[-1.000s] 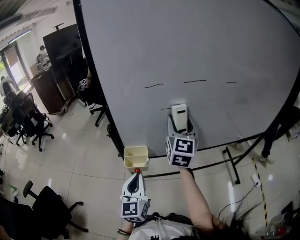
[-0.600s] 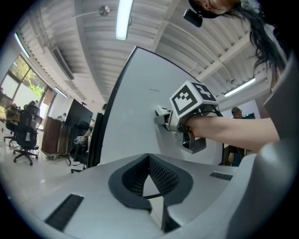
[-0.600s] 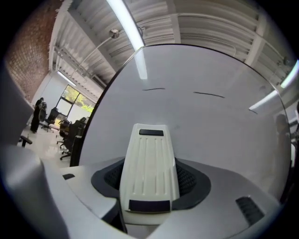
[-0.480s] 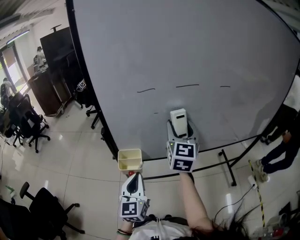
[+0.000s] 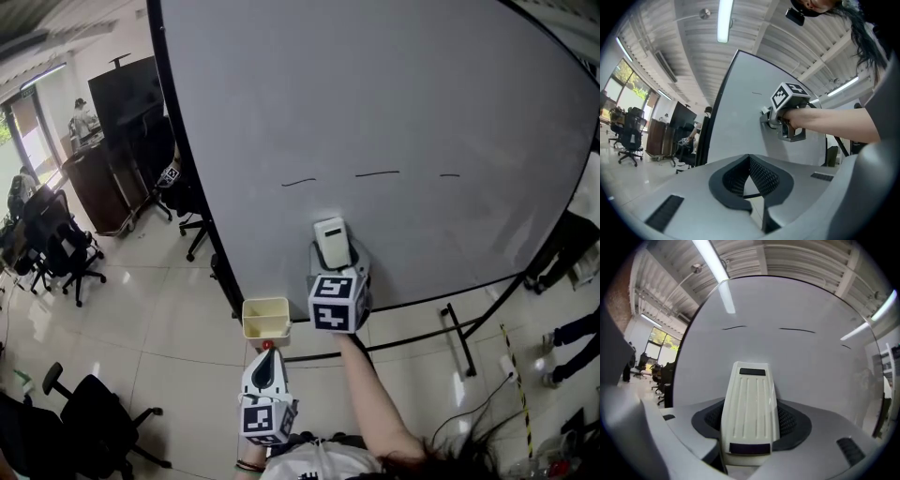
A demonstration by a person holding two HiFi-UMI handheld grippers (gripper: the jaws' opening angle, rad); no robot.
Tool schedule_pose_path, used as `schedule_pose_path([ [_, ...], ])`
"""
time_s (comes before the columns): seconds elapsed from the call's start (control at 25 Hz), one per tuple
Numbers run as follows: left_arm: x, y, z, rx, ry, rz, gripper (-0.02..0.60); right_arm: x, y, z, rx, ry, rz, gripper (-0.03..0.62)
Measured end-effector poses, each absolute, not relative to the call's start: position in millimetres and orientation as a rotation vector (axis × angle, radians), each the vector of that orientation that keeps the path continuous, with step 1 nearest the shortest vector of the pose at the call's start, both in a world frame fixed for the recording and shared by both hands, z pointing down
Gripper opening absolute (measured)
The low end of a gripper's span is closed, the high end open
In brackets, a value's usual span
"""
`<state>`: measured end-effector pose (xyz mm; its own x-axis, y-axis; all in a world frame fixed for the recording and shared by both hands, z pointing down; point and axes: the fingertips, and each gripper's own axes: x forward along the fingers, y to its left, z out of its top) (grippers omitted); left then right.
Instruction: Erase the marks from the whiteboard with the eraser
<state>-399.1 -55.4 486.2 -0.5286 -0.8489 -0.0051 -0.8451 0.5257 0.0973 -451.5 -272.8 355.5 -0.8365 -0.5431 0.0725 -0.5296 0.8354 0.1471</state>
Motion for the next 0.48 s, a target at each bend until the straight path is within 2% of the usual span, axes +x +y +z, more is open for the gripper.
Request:
schedule_pose_path([
  [0.08,-399.4,-51.1,484.7,1.493,-2.716,-0.143,-0.005,-475.5,-247.5,368.8,0.804,-2.847,-0.318,0.270],
  [0.24,-400.9,-35.4,484.1,1.465,-2.730,-0.155,-0.005,-480.4,-237.2,374.6,0.808,-2.780,-0.454,0.270],
  [0.48,-403.4,-28.3,481.7,1.468,-2.737,-0.163,-0.005,-456.9,-235.3,355.9,0.691,-2.962,-0.160,0.272],
])
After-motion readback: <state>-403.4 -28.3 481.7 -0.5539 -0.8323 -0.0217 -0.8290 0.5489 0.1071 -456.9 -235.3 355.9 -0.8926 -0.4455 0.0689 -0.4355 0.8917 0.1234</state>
